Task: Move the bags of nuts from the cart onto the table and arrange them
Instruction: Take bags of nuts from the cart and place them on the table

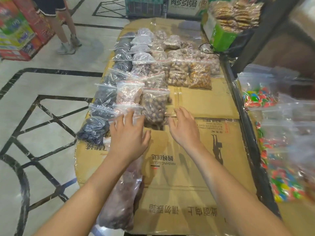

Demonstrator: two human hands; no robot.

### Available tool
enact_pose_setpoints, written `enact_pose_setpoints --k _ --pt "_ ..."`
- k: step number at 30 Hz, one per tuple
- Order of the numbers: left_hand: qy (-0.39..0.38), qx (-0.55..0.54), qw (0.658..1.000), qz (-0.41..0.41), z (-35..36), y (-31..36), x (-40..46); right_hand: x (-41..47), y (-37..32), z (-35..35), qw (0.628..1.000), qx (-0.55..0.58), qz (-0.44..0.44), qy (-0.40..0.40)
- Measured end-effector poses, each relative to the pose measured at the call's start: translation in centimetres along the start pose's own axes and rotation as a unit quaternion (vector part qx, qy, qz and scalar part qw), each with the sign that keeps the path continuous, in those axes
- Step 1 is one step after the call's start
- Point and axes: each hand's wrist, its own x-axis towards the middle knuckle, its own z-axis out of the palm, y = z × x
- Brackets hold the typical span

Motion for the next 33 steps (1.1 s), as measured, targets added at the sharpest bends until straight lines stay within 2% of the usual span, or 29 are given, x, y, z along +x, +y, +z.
enact_pose_setpoints --k 5,11,18,24,33 --pt "0.030 -0.016 0.997 0.063 -0.4 1.9 -1.0 -7.6 0.7 -1.5 0.996 -0.064 0.008 0.065" --pt "0.047 -0.024 0.985 0.166 -0.4 7.1 -4.9 -15.8 2.3 -4.6 0.985 -0.126 0.081 0.086" --pt "0.027 -0.017 0.960 0.277 1.5 16.8 -11.8 -26.2 7.6 -8.7 0.963 -0.149 0.172 0.142" --pt "0.009 -0.015 0.936 0.351 3.7 26.2 -19.6 -37.3 14.5 -12.2 0.938 -0.124 0.270 0.178" --pt "-0.042 0.000 0.873 0.486 7.1 39.7 -30.6 -53.5 23.1 -15.7 0.884 -0.129 0.393 0.220"
